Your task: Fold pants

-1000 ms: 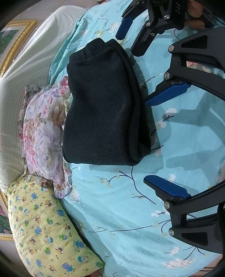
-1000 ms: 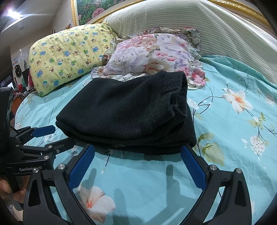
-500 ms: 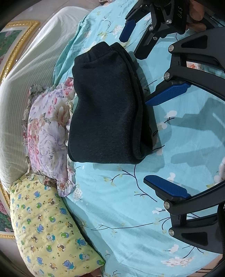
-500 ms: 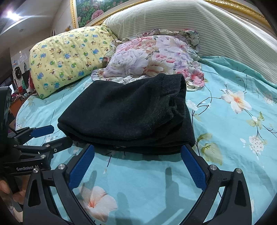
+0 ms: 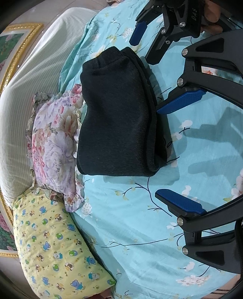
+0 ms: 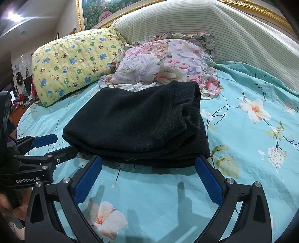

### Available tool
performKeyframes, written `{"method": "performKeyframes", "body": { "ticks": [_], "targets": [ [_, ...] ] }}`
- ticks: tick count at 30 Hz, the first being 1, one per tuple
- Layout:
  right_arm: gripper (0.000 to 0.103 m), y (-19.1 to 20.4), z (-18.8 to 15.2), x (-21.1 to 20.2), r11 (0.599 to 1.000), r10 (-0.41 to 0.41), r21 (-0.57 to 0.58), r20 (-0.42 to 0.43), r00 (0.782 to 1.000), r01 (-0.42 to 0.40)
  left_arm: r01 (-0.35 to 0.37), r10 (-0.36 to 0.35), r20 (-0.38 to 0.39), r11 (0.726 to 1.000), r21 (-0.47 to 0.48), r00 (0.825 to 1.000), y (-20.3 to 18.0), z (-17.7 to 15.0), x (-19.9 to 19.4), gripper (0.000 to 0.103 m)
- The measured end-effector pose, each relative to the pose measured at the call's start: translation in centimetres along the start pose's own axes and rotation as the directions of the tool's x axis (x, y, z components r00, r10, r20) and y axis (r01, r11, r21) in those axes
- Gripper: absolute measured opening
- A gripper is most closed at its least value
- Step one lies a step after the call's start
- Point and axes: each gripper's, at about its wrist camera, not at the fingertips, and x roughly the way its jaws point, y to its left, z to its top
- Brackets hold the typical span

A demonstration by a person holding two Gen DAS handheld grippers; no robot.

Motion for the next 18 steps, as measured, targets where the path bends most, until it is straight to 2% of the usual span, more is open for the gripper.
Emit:
{"method": "performKeyframes", "body": {
  "ticks": [18],
  "targets": [
    [0.100, -0.61, 0.56, -0.69, 1.000, -0.011, 0.021, 0.014, 1.000, 0.010, 0.020, -0.019, 0.024, 0.999, -0.027, 1.000, 0.36, 0.76, -0.44, 0.083]
  ]
}}
